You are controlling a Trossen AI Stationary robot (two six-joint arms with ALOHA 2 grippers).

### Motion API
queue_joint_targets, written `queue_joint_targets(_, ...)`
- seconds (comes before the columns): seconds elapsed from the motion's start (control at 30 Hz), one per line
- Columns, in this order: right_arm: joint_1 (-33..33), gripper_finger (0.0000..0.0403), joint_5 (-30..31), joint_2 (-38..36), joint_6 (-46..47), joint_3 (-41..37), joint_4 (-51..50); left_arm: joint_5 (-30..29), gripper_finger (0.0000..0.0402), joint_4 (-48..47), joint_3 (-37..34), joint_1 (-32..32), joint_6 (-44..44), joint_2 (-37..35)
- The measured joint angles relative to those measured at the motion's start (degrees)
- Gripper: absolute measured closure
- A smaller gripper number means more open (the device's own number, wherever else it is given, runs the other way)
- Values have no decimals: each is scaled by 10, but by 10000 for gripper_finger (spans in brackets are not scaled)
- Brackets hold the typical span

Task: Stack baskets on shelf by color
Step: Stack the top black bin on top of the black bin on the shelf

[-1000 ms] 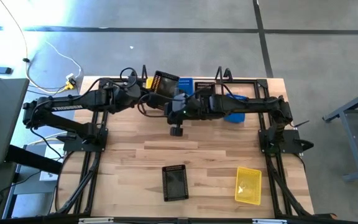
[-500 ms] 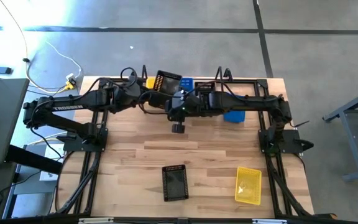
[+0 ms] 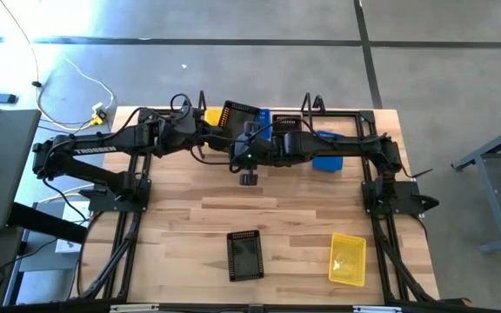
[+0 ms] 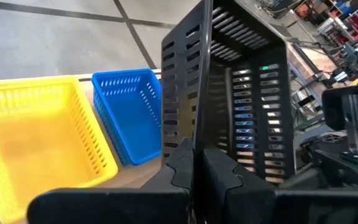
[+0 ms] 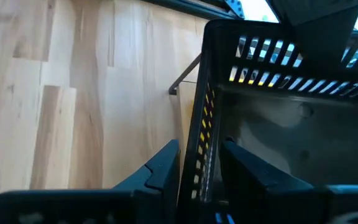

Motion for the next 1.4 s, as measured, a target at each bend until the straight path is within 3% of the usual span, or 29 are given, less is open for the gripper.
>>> queue_joint_targets(0.23,4,394,8,1,0,0,-1,7,399,-18,0,0,3,0)
queue_joint_targets(0.53,19,401,23,1,15,0,-5,17,347,-32,0,5,5,0)
queue_joint_targets(0.93,44,402,21,1,126,0,-42,79,253,-32,0,9,86,0)
queue_joint_targets(1.13,65,403,19,1,172,0,-93,119,241,-28,0,26,125,-10)
queue_joint_targets(1.4,83,403,22,0,196,0,-160,126,244,-27,0,52,134,-23)
